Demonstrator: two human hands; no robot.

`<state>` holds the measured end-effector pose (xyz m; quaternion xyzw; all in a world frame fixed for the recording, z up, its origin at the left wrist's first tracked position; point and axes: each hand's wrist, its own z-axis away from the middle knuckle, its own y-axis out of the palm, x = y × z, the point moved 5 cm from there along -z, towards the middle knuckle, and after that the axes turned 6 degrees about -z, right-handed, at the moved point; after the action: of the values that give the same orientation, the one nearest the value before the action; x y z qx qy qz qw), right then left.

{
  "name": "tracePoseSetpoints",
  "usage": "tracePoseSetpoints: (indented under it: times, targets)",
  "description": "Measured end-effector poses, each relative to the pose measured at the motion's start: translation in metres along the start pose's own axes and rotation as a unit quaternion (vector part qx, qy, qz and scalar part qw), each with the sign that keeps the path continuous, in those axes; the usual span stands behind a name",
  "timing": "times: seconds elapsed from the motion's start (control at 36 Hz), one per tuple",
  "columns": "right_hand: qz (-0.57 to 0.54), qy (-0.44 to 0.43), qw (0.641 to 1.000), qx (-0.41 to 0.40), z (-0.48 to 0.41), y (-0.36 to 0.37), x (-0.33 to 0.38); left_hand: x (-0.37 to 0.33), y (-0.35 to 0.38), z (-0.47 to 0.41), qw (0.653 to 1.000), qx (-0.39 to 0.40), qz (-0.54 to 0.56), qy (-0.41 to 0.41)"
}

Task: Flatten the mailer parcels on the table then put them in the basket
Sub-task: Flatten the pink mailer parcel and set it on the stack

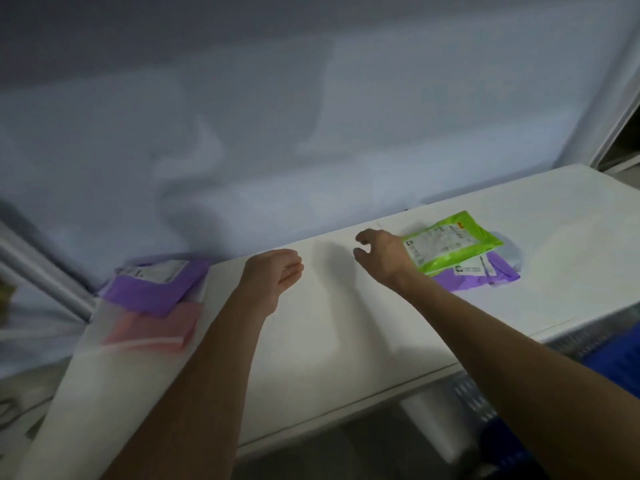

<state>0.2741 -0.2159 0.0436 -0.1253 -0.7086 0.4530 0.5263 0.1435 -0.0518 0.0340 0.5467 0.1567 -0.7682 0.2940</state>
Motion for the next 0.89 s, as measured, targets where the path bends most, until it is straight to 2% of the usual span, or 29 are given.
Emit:
tracePoseSetpoints:
  times: [0.08,0.17,0.56,0.75,0.89]
  targets:
    - [-0.041,-0.003,0.997,0.061,0.010,0.029,0.034,0.003,-0.045,0.013,0.999,-0.035,0.035,-0.010]
    - [-0.078,-0.008,0.993,0.084,0.016,0.055,0.069,0.007,-0.092,0.029,0.996,-0.056,0.065,-0.003]
    - [-0.092,-0.077,0.977,0.178,0.031,0.150,0.179,0.028,-0.232,0.050,0.965,-0.244,0.083,-0.048]
    - [-0.080,-0.075,0.974,0.199,0.023,0.189,0.204,0.044,-0.255,0.026,0.960,-0.253,0.107,-0.064]
    - [-0.037,-0.066,0.967,0.242,0.021,0.224,0.207,0.056,-0.260,0.017,0.952,-0.263,0.135,-0.082]
